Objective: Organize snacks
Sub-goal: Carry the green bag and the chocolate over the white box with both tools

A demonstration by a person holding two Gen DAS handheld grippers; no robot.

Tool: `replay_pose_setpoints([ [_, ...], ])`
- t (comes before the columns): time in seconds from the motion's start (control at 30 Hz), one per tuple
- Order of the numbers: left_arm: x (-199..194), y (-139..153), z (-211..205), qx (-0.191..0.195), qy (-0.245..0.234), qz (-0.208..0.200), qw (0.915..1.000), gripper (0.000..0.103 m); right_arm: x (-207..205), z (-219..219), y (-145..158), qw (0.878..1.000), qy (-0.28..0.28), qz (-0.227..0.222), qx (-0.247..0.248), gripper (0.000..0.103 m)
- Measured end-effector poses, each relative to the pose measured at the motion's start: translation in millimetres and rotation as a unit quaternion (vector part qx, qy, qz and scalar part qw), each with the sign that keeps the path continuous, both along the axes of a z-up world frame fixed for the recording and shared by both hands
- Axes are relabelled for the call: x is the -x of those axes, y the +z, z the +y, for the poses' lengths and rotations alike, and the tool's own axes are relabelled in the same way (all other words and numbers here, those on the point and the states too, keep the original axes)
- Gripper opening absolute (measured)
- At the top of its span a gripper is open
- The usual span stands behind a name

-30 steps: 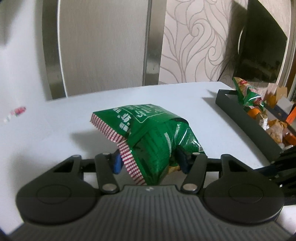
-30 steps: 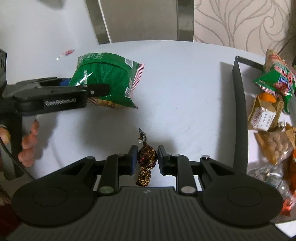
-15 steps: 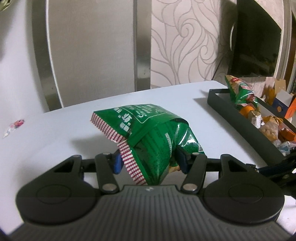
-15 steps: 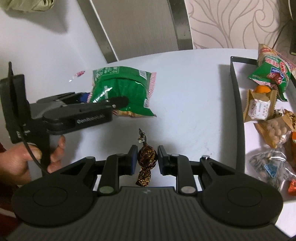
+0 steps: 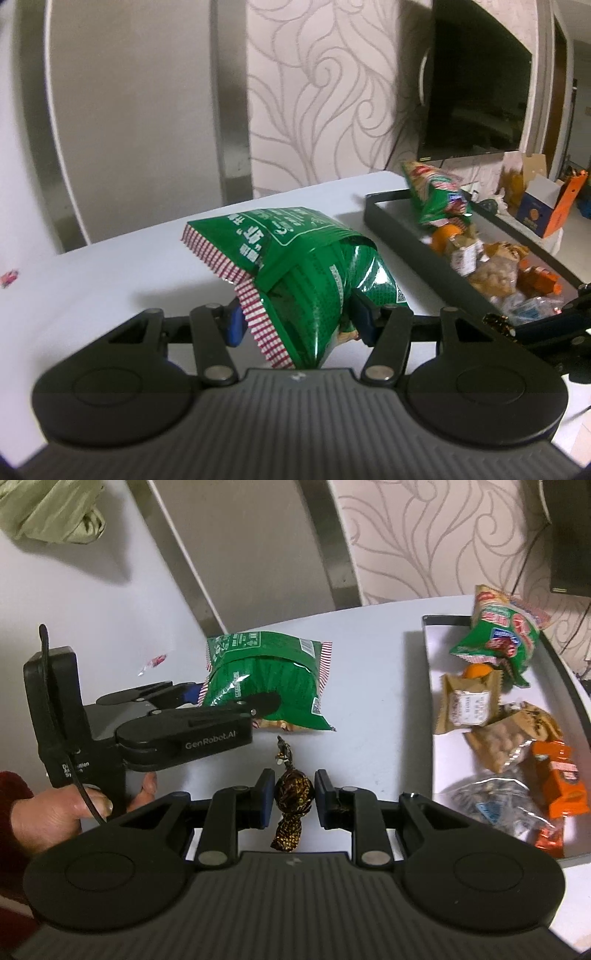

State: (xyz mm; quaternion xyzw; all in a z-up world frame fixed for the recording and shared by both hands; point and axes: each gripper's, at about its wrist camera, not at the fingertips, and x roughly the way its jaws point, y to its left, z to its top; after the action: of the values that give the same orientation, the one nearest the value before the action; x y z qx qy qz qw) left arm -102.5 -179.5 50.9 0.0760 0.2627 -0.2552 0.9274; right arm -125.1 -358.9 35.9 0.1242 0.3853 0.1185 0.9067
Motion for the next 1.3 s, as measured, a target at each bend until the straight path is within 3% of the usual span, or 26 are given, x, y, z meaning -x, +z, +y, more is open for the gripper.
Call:
replay_pose_setpoints([
  [0.87, 10.7, 17.4, -86.2, 0.002, -0.067, -0.024, 0.9974, 0.059, 30.2, -76.2, 11.1, 0.997, -0.076, -0.021, -0.013, 0.027],
  [1.3, 12.3, 13.7, -136.5, 0.013, -0.099, -0.023, 0.9947, 0.059, 41.9, -116.3, 8.4, 0.994, -0.108, -0.011, 0.001, 0.027],
])
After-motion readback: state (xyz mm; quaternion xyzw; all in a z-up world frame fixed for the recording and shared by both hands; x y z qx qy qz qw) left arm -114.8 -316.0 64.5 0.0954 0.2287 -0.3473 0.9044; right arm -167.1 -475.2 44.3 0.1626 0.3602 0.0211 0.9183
